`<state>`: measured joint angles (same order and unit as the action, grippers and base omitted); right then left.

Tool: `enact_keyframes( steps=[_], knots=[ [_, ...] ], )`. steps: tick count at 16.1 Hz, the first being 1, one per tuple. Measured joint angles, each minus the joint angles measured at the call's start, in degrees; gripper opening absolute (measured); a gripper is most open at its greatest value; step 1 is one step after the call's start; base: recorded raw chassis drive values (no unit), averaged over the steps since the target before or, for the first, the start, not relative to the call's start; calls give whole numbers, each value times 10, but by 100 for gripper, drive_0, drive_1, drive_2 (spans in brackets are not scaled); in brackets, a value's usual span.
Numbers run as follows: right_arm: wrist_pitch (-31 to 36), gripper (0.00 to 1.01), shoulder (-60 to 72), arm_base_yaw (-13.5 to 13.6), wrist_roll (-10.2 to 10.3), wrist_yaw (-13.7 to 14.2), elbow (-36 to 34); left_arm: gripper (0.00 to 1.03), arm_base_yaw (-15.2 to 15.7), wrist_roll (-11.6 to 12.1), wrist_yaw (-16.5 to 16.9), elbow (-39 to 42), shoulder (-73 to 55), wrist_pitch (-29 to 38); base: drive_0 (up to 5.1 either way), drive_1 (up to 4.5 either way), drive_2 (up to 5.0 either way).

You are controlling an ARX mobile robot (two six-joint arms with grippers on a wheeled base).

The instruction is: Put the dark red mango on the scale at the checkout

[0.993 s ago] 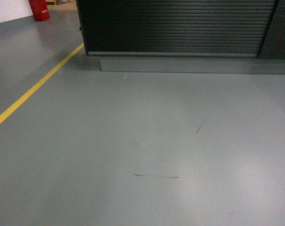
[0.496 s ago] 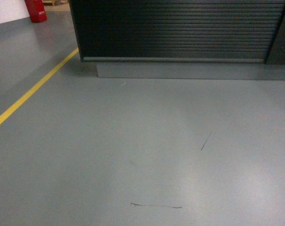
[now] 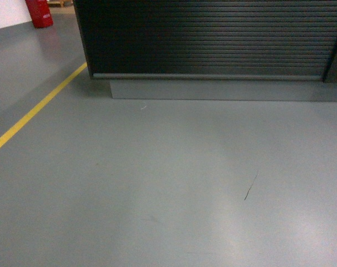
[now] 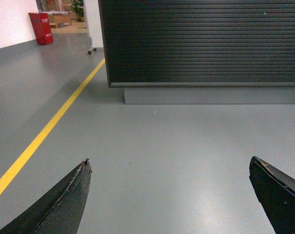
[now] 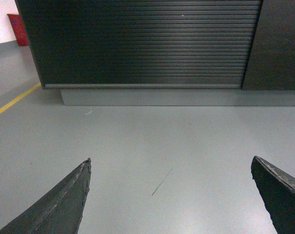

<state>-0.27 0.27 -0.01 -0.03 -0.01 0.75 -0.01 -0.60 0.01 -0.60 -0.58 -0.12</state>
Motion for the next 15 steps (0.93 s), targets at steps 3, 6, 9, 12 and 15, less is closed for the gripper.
enact_keyframes(
  steps=[3, 6, 9, 12, 15],
  knots=[
    [0, 98, 0, 0, 0, 0, 0, 98, 0, 0, 0, 0, 0, 0, 0, 0, 0],
    [1, 98, 0, 0, 0, 0, 0, 98, 0, 0, 0, 0, 0, 0, 0, 0, 0],
    [0, 98, 0, 0, 0, 0, 0, 98, 0, 0, 0, 0, 0, -1, 6, 311, -298],
    [0, 98, 0, 0, 0, 0, 0, 98, 0, 0, 0, 0, 0, -1, 6, 311, -298],
    [0, 98, 0, 0, 0, 0, 0, 98, 0, 0, 0, 0, 0, -1, -3, 300, -306]
  ],
)
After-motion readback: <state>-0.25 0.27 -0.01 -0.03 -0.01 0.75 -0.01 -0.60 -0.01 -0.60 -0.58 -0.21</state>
